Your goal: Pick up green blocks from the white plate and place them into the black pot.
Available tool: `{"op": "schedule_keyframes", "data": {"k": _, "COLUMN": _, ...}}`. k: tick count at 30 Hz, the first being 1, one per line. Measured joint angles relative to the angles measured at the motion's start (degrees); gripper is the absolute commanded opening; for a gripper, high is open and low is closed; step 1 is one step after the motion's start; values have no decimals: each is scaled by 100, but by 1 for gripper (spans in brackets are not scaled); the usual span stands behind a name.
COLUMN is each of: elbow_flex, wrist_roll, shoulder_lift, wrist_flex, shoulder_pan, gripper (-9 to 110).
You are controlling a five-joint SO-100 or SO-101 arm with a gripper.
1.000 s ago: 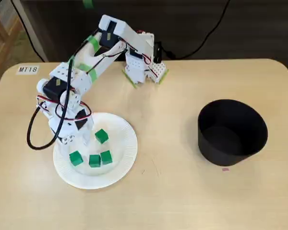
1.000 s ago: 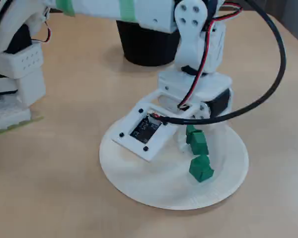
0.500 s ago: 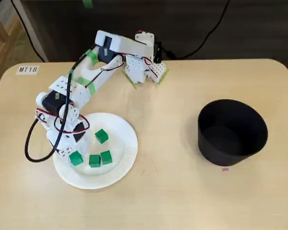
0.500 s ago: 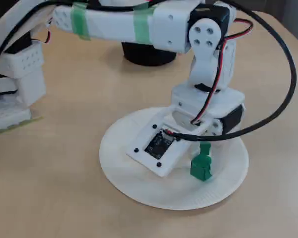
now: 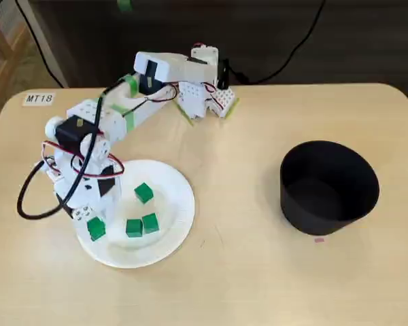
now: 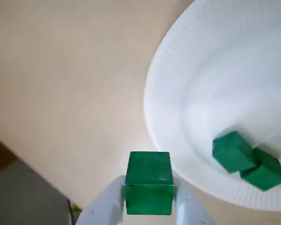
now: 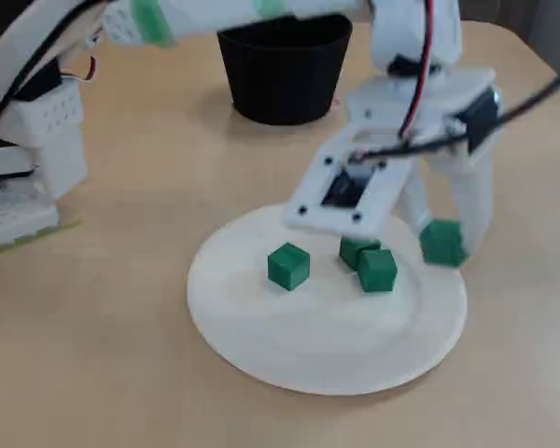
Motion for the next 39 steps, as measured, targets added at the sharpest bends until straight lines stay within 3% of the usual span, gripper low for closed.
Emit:
{"op": "schedule_keyframes", "data": {"k": 5, "elbow_flex": 949, "wrist_roll": -721, "shoulder_lift": 1793, "wrist_flex": 18, "shoulder_pan": -1362, "gripper": -2}}
{"op": "schedule_keyframes", "data": {"k": 13, "elbow_flex": 3454, "wrist_roll": -1582, "shoulder_lift": 3999, "wrist_flex": -26, "shoulder_pan": -4860, "gripper": -2}}
{"op": "schedule_keyframes", "data": {"k": 17, "elbow_flex": 4948, "wrist_roll": -1468, "shoulder_lift": 4878, "wrist_flex": -993, "shoulder_pan": -6100, "gripper": -3}}
{"op": "schedule_keyframes", "data": {"k": 24, "elbow_flex": 7559, "wrist_roll": -1371, "shoulder_lift": 5528, "wrist_flex": -2962, "shoulder_pan": -6495, "gripper": -3}}
{"op": "schedule_keyframes", "data": {"k": 30, "elbow_flex": 7963, "wrist_roll": -1310, "shoulder_lift": 5396, "wrist_flex": -3937, "shoulder_pan": -6398, "gripper": -2}}
{"op": "schedule_keyframes", "data": {"k": 35, "elbow_flex": 7972, "wrist_roll": -1195, "shoulder_lift": 5379, "wrist_flex": -4078, "shoulder_pan": -6231, "gripper": 22}}
{"op": "schedule_keyframes", "data": {"k": 39, "elbow_flex": 7972, "wrist_roll": -1450, "shoulder_lift": 5379, "wrist_flex": -4069, "shoulder_pan": -6196, "gripper": 23}}
